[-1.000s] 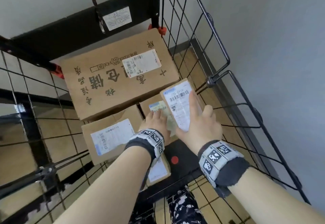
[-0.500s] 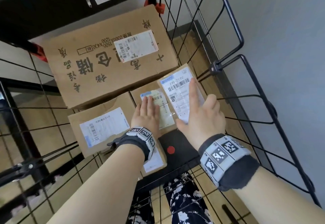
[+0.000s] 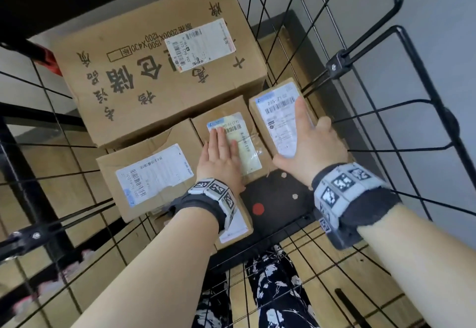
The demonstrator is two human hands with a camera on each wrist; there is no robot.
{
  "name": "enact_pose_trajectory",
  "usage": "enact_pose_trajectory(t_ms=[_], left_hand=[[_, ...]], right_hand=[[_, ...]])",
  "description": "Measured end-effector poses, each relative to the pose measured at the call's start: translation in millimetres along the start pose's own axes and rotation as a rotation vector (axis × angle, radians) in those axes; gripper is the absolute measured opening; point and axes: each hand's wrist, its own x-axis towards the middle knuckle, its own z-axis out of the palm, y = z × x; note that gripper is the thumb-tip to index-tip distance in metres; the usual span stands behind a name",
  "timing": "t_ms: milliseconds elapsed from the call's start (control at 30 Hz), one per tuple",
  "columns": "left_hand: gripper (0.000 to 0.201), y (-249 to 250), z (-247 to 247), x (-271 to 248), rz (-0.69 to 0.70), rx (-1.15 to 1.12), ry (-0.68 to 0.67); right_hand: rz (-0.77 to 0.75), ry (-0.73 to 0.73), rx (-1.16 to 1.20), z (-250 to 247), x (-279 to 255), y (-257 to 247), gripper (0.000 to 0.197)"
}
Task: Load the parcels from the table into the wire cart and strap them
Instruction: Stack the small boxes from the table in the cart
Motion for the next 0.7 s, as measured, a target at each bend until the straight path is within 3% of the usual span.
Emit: enact_pose_trajectory(t_ms=[100, 300, 500, 700], left_hand=[[0.096, -1.2, 3.2, -0.3, 0.003, 0.004, 0.022], [0.100, -1.3, 3.3, -0.7, 0.000, -0.005, 0.029], [0.098, -2.9, 10.3, -5.7, -0.029, 0.003, 0.049], [0.099, 2.0, 3.7, -0.4, -0.053, 0.014, 0.008]], right_hand=[[-0.020, -0.026, 0.035, 6.8, 20.4, -3.1, 0.116], [-0.044, 0.098, 0.035, 27.6, 36.9, -17.3, 0.116], [-0.068, -0.021, 0.215, 22.9, 55.6, -1.7, 0.114], [-0.086, -0.010, 0.204, 40.1, 66.1, -2.0, 0.105]])
